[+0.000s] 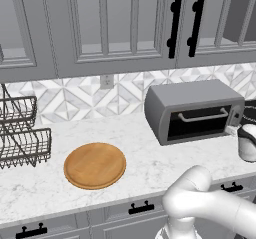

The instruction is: Pick up the kebab skewer and baguette bread, and place them inside the toaster oven. Close the toaster oven door and start by setting the timer.

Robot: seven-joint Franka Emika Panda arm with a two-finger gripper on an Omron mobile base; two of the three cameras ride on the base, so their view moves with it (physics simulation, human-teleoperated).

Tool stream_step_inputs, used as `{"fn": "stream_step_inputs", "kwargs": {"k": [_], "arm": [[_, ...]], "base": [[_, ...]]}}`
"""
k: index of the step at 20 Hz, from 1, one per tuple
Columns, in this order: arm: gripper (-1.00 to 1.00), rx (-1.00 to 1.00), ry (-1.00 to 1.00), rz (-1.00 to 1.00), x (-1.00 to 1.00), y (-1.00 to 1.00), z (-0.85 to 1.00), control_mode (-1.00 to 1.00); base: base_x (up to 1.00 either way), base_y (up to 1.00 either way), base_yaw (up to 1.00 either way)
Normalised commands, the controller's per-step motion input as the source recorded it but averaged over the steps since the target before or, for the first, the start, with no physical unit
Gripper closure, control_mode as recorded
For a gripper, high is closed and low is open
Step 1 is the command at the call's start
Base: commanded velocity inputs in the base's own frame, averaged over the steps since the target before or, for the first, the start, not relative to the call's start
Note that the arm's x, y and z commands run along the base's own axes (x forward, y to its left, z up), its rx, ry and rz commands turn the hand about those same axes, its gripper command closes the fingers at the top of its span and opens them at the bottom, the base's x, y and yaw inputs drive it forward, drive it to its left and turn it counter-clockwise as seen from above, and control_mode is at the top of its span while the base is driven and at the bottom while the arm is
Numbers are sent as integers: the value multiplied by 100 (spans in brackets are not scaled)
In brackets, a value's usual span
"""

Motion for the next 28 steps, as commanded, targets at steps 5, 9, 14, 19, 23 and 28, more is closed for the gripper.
{"fn": "stream_step_inputs", "kwargs": {"k": [5, 9, 14, 19, 23, 28], "arm": [[100, 28, 0, 0, 0, 0, -18, -100], [100, 31, 0, 0, 0, -9, -12, -100], [100, 31, 0, -1, 0, -4, -10, -100], [100, 30, 0, -2, 2, 0, -4, -100], [100, 29, 0, -3, 7, 0, 0, -100], [100, 28, 1, -4, 7, 0, 0, -100]], "base": [[0, 0, 0], [0, 0, 0], [0, 0, 0], [0, 0, 0], [0, 0, 0], [0, 0, 0]]}}
